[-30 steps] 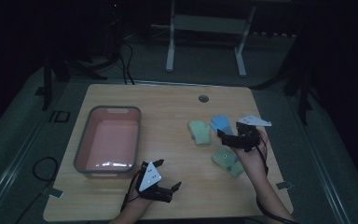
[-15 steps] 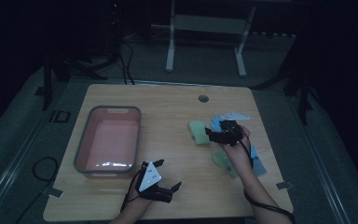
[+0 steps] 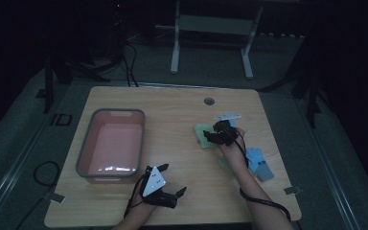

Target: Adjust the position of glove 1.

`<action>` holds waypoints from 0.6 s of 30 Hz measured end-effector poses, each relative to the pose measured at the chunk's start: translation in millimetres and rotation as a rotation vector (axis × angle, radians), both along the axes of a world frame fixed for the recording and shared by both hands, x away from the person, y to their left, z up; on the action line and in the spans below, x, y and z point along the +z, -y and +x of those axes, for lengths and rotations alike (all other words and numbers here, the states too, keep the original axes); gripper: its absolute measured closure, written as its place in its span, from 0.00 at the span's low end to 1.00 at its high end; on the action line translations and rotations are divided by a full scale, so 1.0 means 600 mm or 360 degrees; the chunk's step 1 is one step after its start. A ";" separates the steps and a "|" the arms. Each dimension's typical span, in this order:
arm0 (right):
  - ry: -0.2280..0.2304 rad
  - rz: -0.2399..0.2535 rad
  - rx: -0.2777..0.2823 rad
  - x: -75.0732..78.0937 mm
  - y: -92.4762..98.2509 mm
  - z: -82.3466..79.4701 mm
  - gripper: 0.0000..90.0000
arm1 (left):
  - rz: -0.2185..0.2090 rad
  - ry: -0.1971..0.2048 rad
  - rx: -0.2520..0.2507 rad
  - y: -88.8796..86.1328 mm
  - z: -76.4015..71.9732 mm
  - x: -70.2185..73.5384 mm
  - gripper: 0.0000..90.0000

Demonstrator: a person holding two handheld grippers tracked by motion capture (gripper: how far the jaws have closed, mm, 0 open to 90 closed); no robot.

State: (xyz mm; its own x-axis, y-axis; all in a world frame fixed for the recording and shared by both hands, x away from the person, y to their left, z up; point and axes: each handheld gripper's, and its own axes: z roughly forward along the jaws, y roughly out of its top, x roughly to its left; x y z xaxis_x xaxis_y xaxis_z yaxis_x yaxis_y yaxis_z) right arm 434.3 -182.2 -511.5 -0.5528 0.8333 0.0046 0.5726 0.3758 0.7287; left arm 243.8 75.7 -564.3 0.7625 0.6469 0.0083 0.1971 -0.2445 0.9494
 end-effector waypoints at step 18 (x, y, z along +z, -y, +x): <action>-0.0101 -0.0150 -0.0006 -0.048 -0.028 0.044 0.61 | -0.0005 -0.0001 -0.0005 0.000 0.000 0.000 0.01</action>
